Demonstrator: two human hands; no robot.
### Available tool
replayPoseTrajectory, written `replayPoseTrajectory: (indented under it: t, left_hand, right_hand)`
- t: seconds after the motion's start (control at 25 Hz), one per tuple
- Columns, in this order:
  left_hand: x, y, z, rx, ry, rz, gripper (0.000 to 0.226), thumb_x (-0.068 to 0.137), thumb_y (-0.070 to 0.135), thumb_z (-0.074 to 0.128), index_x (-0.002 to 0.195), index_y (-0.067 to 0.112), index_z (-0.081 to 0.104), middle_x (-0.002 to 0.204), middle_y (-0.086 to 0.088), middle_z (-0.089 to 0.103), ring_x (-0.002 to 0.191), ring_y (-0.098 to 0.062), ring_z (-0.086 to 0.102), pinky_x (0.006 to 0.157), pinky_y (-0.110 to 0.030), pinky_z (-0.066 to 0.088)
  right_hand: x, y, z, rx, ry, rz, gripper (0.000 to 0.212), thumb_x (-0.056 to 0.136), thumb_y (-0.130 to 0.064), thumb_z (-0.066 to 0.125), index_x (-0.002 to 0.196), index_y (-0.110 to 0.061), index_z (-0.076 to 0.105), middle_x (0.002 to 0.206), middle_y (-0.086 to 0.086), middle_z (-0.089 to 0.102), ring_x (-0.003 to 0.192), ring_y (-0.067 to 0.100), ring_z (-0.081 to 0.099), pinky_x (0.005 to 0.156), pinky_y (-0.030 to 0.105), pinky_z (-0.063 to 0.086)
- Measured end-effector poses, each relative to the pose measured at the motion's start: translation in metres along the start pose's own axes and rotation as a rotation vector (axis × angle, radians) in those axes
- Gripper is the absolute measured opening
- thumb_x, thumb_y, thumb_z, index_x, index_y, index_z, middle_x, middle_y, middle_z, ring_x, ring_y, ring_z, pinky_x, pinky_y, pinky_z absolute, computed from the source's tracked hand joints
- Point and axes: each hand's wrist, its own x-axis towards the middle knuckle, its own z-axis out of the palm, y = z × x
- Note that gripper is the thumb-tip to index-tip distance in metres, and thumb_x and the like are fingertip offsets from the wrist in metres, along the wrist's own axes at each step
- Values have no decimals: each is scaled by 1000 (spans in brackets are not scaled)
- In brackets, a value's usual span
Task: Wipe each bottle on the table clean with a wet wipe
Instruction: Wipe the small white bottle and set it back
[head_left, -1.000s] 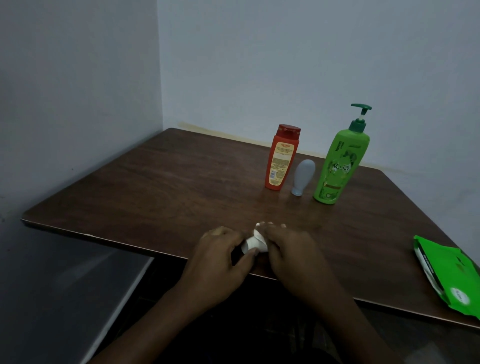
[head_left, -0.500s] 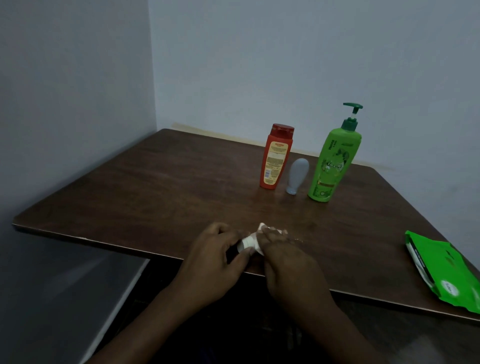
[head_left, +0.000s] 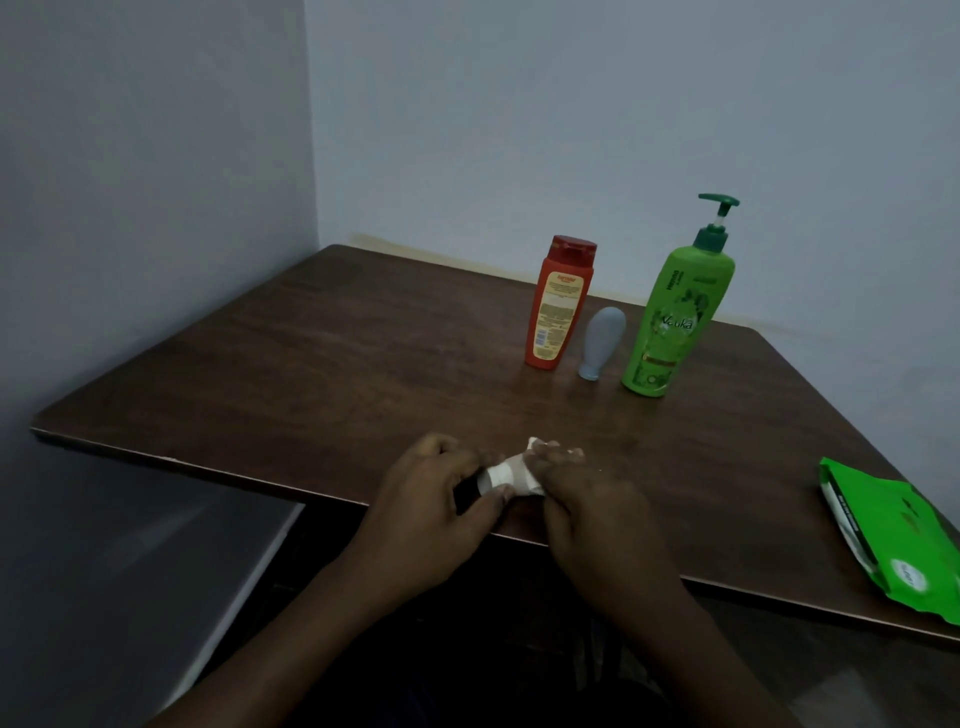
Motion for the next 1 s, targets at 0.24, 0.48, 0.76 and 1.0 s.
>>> replayPoseTrajectory:
  t: [0.24,0.48,0.76,1.0]
  left_hand:
    - [-1,-3,0,-3,-10,-9,24,83,33,82,106,28,78,97,11,66,89,2,64,75,-14,49]
    - [1,1,1,45,-8,4,22,83,33,82,105,28,78,91,16,69,89,2,62,74,-14,46]
    - [-2,2,1,40,2,11,29,83,34,82,111,26,78,99,13,75,92,0,67,82,-19,52]
    - [0,6,-6,32,-60,12,47,88,37,77,133,27,66,123,17,69,112,3,61,99,-22,50]
  right_hand:
    - [2,4,-3,16,-35,-23,41,85,-15,54,123,-18,69,125,2,69,116,15,65,102,33,49]
    - [2,4,-6,-12,9,71,36,85,-7,59,119,-13,71,119,7,72,108,22,68,94,36,55]
    - [11,20,-9,-37,-48,118,36,90,-14,57,124,-21,68,120,2,71,106,20,67,91,34,53]
    - [8,13,-3,78,-55,-44,40,89,-8,58,127,-17,66,132,0,64,122,14,60,107,35,46]
